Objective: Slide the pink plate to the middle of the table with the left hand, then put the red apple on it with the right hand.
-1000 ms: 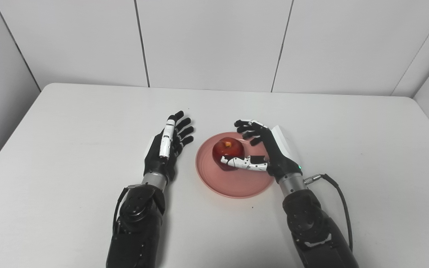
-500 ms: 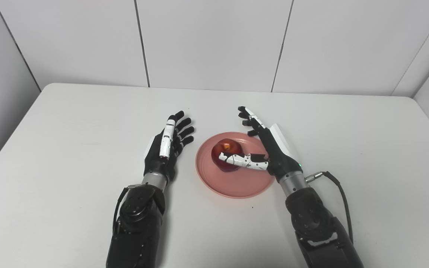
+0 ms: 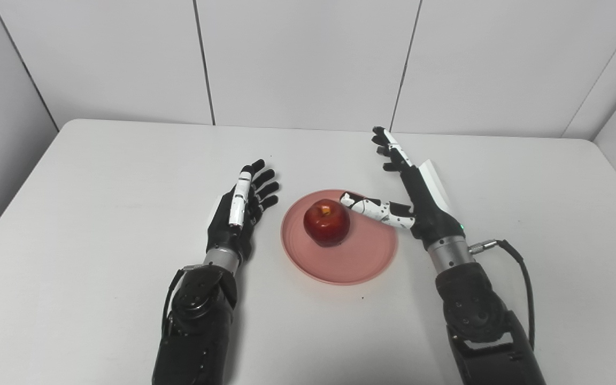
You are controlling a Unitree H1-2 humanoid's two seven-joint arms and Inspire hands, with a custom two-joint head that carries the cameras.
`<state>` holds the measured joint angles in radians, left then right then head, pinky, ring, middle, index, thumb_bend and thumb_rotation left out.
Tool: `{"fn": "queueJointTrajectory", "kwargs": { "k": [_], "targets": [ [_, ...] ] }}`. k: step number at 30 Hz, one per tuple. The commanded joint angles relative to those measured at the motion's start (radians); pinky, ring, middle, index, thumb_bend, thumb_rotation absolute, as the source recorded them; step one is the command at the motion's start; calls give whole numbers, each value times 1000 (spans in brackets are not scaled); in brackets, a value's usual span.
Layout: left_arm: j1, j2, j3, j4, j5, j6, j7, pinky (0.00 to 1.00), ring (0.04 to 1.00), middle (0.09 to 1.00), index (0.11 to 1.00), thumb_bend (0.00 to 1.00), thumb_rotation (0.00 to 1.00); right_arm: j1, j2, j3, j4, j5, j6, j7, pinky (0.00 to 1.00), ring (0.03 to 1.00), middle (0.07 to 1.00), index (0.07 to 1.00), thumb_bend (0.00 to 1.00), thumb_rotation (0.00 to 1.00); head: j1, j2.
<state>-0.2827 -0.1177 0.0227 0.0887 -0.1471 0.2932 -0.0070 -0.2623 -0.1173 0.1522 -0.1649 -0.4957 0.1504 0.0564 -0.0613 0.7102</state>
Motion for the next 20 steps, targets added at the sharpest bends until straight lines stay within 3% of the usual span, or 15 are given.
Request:
{"fn": "queueJointTrajectory", "kwargs": {
  "k": [1, 8, 13, 16, 20],
  "targets": [
    [-27, 4, -5, -16, -1, -7, -8, 859, 859, 881, 879, 406, 1000, -21, -2, -23, -46, 0, 5, -26, 800, 881, 898, 928, 1000, 689, 0, 0],
    [-26, 7, -5, -20, -1, -2, -8, 854, 855, 876, 875, 407, 1000, -10, -7, -78, -64, -5, 21, -43, 790, 863, 888, 925, 1000, 778, -4, -1],
    [-24, 8, -5, -22, 0, -3, -8, 857, 857, 877, 873, 403, 1000, 6, 1, -106, -94, -16, 78, -49, 792, 863, 897, 915, 958, 980, -12, -1],
    [-23, 9, -6, -24, 0, 1, -8, 854, 855, 877, 873, 406, 1000, 16, 10, -118, -105, -15, 99, -56, 803, 864, 893, 907, 907, 999, -18, -1],
    [-21, 10, -6, -26, -2, 1, -10, 855, 856, 877, 874, 412, 1000, 33, 28, -136, -95, 14, 80, -81, 822, 851, 881, 905, 853, 1000, -27, -2]
  ]
}}
